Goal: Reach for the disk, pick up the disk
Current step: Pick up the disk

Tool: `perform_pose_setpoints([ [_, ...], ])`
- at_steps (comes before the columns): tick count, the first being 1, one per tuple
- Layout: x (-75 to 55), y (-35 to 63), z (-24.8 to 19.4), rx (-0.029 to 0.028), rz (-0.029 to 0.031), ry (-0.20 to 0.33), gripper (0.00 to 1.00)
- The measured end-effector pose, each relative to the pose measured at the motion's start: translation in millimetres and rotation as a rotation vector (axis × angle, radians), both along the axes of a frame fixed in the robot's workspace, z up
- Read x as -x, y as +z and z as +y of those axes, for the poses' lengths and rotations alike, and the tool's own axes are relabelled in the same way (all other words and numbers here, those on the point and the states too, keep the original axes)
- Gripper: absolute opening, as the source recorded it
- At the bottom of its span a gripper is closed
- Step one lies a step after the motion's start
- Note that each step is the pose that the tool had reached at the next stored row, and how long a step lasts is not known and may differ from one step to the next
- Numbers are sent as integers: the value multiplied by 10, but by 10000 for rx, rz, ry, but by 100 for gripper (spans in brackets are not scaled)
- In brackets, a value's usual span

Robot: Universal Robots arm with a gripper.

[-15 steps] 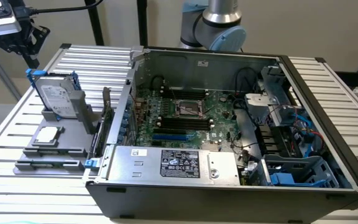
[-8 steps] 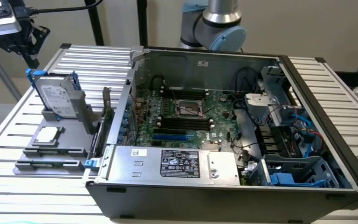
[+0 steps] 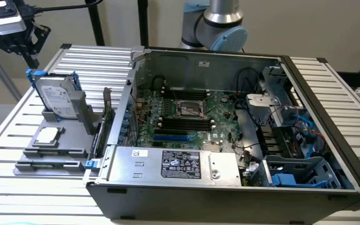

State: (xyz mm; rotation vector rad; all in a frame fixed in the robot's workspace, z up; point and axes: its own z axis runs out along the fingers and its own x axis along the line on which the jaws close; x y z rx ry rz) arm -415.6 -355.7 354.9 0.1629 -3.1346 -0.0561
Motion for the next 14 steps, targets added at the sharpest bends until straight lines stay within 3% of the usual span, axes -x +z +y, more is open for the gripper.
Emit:
perform_pose_setpoints([
  [14,0,0,0,1,1,2546,11],
])
